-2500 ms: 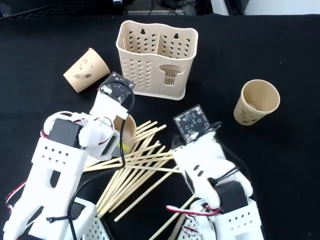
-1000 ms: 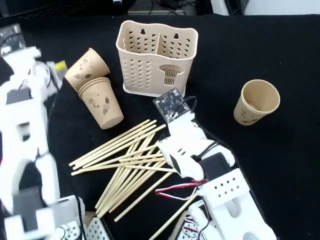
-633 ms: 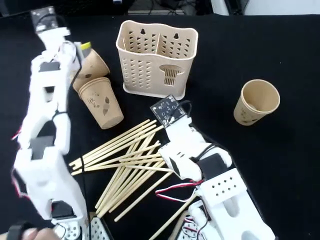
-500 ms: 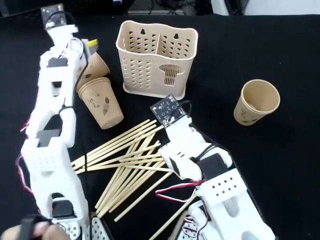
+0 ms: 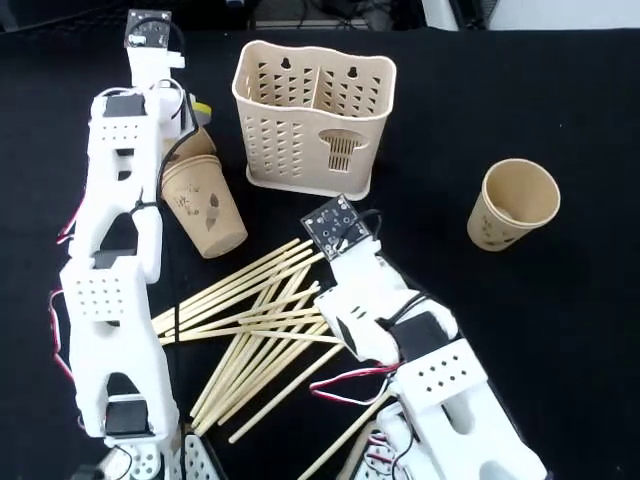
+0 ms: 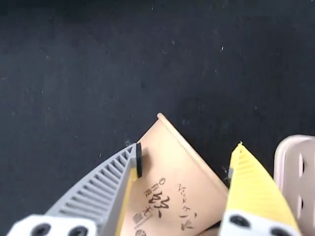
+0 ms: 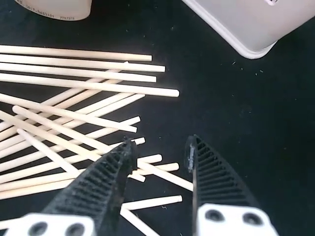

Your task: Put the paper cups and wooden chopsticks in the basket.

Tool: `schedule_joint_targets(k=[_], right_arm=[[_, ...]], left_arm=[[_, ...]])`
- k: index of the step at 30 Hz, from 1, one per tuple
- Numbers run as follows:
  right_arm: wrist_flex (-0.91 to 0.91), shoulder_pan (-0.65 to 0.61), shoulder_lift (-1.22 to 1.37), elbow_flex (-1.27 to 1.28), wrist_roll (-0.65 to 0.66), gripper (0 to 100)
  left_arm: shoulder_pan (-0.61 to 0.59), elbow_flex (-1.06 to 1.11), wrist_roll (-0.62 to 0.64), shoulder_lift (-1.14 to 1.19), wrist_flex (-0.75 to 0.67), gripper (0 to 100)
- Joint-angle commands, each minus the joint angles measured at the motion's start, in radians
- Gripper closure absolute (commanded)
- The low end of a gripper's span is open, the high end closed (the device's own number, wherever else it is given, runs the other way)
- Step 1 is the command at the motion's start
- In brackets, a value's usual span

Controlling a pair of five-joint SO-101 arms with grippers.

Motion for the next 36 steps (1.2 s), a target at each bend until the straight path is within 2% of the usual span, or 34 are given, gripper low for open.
schedule_joint_targets(k=[1, 5, 10, 17, 22, 31, 36], right_arm=[[-0.020, -0.012, 0.001, -0.007, 0.008, 81.1], [-0.021, -0.012, 0.001, -0.007, 0.008, 81.1], [-0.021, -0.012, 0.001, -0.007, 0.009, 81.1], [-0.021, -0.012, 0.001, -0.005, 0.009, 81.1], [-0.021, -0.012, 0.001, -0.002, 0.008, 81.1], [-0.021, -0.012, 0.001, -0.001, 0.002, 81.1], [-0.018, -0.012, 0.001, 0.001, 0.002, 81.1]], left_arm=[[-0.039, -0.077, -0.008, -0.002, 0.141, 70], [-0.045, -0.148, -0.017, -0.002, 0.298, 70], [-0.058, -0.280, -0.092, 0.008, 0.523, 70], [-0.110, -0.394, -0.152, 0.009, 0.730, 70], [-0.173, -0.346, -0.183, -0.002, 0.760, 71], [-0.206, -0.332, -0.178, -0.002, 0.760, 96], [-0.209, -0.325, -0.176, -0.025, 0.760, 97]])
